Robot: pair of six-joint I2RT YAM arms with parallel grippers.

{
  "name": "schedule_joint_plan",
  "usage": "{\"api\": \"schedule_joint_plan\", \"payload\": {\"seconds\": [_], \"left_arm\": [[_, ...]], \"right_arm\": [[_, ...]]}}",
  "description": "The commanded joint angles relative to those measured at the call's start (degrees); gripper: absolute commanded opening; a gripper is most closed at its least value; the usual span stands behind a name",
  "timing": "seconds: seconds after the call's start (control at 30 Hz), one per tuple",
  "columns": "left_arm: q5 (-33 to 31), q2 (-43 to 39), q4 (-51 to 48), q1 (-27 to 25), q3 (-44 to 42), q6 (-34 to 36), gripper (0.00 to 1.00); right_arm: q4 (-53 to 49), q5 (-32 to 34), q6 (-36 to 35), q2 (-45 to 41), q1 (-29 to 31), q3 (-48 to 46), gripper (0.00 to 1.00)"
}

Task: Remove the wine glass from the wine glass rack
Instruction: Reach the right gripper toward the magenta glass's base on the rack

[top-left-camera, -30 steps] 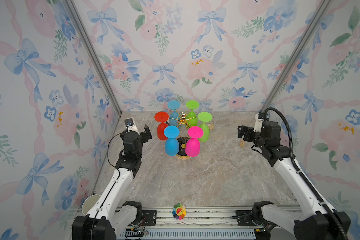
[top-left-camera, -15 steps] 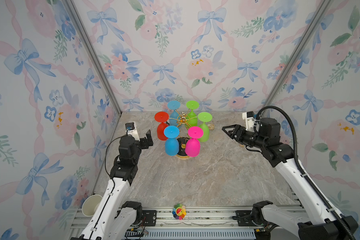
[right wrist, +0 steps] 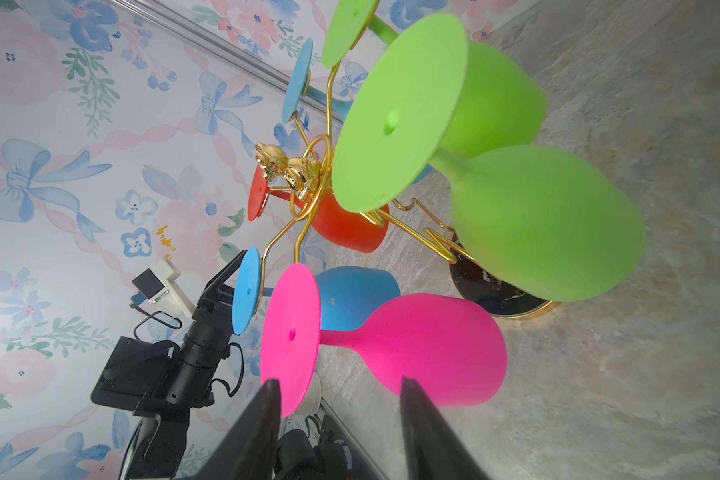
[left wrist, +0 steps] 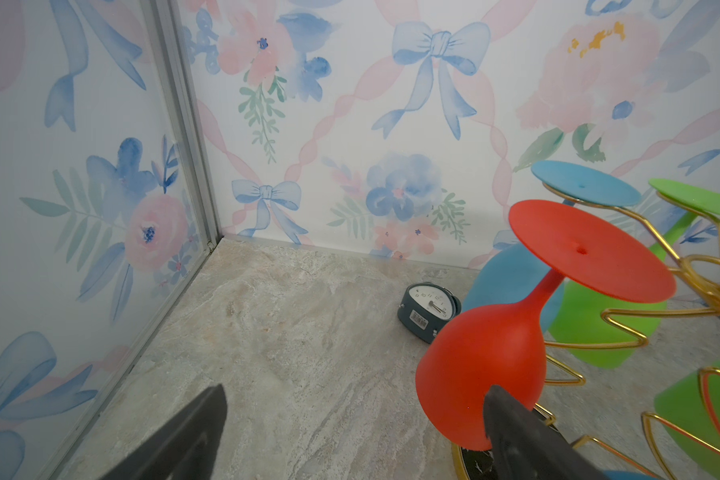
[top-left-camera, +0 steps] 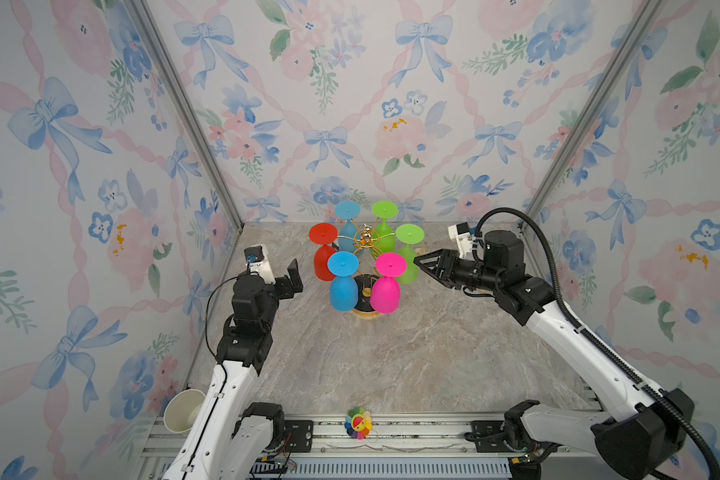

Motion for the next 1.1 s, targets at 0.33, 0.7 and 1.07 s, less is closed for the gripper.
{"api": "schedule_joint_plan", "payload": {"seconds": [0.33, 0.7, 1.07], "left_arm": [[3.3, -0.4, 3.5, 2.6, -2.8, -3.6, 0.98], [4.1, -0.4, 4.0, 3.7, -3.0, -4.1, 0.98], [4.6, -0.5, 4.5, 4.6, -3.2, -4.8, 0.98]], "right_arm": [[8.0, -1.2, 5.2, 5.2, 3.1, 2.3, 0.37], [9.8, -2.0, 7.0, 6.5, 3.1, 2.4, 0.22], [9.4, -2.4, 7.5, 6.1, 3.2, 3.2, 0.06]]}}
